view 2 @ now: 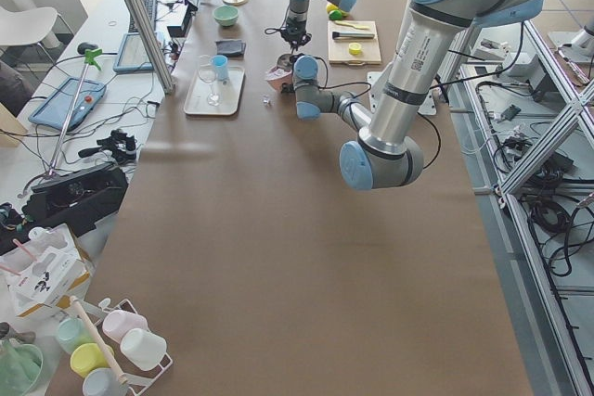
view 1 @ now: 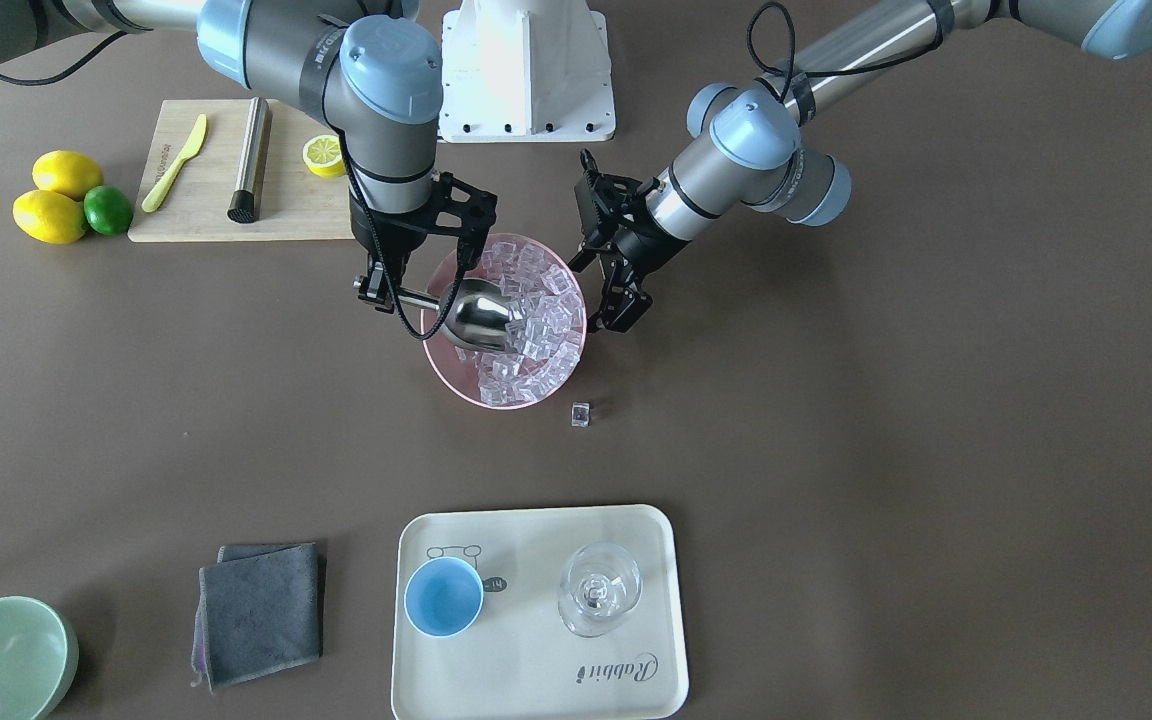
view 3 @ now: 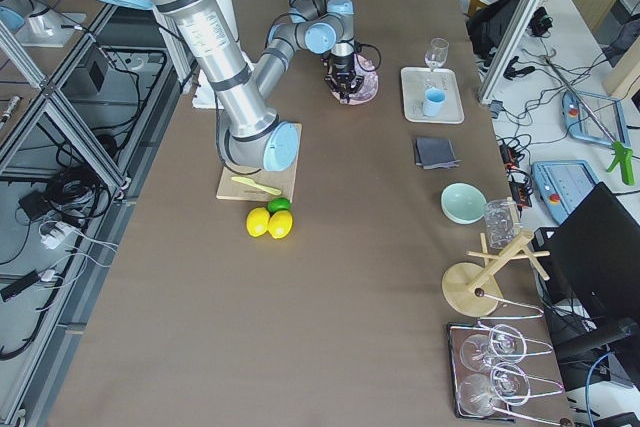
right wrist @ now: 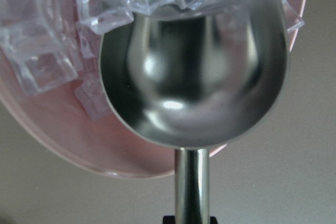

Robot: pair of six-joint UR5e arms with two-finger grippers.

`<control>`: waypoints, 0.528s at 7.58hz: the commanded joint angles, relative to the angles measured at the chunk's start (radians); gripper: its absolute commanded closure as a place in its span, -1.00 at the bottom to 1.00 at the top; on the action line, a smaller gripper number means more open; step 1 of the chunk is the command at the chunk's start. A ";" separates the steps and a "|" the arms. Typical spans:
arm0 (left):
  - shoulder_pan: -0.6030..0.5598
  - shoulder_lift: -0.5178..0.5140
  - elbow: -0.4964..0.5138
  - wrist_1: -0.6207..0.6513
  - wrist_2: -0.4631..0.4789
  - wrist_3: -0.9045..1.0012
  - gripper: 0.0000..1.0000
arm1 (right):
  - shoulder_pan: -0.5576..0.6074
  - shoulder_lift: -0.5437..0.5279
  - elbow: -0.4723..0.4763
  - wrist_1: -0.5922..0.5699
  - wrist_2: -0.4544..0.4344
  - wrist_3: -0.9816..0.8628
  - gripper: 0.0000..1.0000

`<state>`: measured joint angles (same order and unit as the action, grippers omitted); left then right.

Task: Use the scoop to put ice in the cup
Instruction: 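Dig the scoop into the ice with the right gripper while the left tilts the bowl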

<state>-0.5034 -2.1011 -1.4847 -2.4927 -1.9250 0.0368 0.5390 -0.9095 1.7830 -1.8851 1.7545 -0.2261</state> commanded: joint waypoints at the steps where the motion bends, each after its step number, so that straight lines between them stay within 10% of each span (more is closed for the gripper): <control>1: 0.002 -0.002 0.001 0.000 0.003 0.000 -0.97 | -0.004 -0.046 0.059 0.040 0.022 0.018 1.00; 4: 0.002 0.003 0.001 -0.003 0.003 0.002 -0.97 | 0.048 -0.075 0.098 0.049 0.106 0.016 1.00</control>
<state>-0.5017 -2.1017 -1.4834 -2.4940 -1.9221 0.0380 0.5480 -0.9653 1.8620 -1.8459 1.8109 -0.2097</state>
